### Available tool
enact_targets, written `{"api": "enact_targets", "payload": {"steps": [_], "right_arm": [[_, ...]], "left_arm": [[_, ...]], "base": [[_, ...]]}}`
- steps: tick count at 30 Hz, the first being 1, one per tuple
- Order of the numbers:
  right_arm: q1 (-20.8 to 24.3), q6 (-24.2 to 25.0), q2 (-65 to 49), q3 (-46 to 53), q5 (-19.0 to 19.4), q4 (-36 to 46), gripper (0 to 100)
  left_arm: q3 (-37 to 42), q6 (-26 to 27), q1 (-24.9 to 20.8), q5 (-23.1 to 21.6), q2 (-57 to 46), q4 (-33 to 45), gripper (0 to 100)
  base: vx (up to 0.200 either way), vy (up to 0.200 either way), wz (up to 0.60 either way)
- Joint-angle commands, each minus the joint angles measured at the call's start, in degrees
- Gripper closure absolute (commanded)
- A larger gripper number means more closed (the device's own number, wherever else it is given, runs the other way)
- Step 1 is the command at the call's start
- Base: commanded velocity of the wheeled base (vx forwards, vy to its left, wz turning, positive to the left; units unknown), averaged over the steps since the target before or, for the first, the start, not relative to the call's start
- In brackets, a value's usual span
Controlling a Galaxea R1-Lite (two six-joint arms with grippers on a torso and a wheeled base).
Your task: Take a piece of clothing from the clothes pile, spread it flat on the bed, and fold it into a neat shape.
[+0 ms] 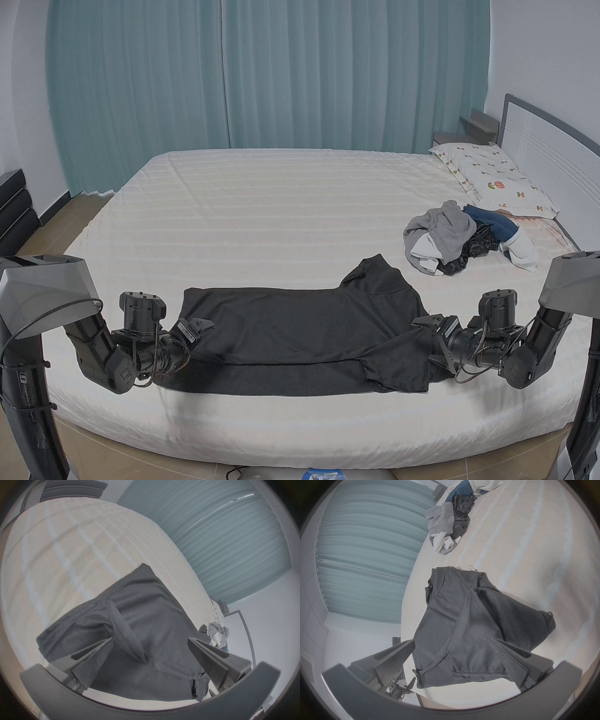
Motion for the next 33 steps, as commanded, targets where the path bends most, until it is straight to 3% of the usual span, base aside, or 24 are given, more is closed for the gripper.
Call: {"api": "enact_targets", "payload": {"steps": [1,15,22,28,33], "right_arm": [[0.45,-0.03,0.56,0.17,-0.01,-0.10,0],[0.71,-0.38,0.65,-0.09,-0.01,-0.10,0],[1.15,-0.38,0.65,-0.36,-0.01,-0.10,0],[1.33,-0.38,1.35,-0.62,-0.10,-0.19,0],[1.85,-0.56,1.00,-0.62,-1.15,-0.19,0]], "left_arm": [[-1.56,0.42,-1.28,0.27,1.87,0.24,0],[-6.39,2.97,-2.34,1.41,4.16,6.92,0],[-12.54,3.23,-2.25,5.98,7.67,7.45,0],[-17.99,-0.46,-0.84,11.78,10.75,6.66,0],[-18.08,-5.82,1.00,11.52,8.99,6.66,0]], "base": [[0.000,0.000,0.00],[0.000,0.000,0.00],[0.000,0.000,0.00],[0.000,0.000,0.00],[0.000,0.000,0.00]]}}
